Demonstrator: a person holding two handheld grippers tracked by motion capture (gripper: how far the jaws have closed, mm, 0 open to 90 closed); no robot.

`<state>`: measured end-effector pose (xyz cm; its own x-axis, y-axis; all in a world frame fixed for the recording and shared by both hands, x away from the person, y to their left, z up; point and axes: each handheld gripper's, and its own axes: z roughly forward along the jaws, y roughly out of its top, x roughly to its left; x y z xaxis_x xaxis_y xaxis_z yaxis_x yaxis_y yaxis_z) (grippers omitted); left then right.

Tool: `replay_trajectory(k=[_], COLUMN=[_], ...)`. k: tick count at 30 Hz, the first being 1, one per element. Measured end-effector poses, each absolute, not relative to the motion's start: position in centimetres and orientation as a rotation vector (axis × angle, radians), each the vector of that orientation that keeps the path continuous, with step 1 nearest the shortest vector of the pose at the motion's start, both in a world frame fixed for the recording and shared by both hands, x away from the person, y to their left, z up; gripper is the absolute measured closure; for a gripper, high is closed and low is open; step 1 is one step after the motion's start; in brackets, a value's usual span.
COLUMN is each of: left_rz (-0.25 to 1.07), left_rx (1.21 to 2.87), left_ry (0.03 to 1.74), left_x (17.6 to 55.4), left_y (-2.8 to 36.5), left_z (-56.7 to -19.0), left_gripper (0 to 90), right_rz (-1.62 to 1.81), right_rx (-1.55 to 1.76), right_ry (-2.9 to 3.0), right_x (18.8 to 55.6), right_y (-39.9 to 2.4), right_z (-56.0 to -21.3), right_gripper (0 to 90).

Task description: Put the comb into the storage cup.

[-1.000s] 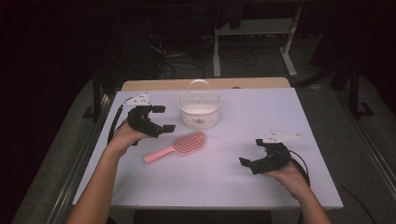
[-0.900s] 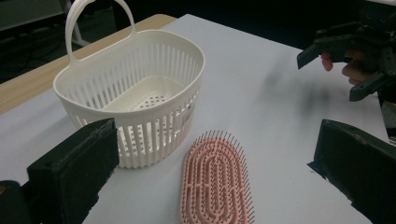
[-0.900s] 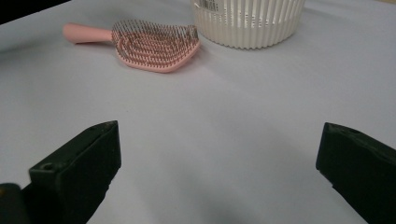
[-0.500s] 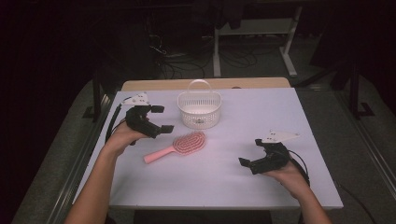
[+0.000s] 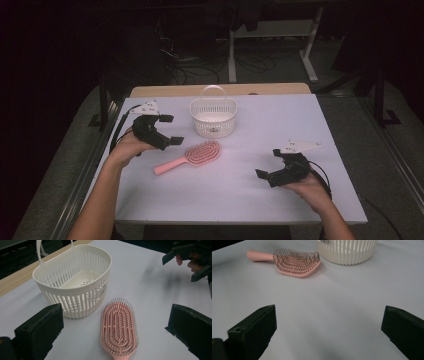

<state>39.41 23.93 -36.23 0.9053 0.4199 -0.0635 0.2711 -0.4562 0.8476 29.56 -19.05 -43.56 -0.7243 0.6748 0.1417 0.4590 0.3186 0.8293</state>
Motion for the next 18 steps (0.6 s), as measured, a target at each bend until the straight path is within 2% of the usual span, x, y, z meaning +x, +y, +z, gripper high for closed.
replay_trajectory(k=[18], left_rz=[0.195], left_rx=[2.184], left_ry=[0.491], left_x=[39.30], left_y=[23.39], left_z=[-36.73], left_gripper=[0.1], right_rz=[1.358], right_rx=[1.030], right_ry=[2.357], right_x=[29.48], right_y=[-19.01], right_z=[-43.55], right_gripper=[0.0])
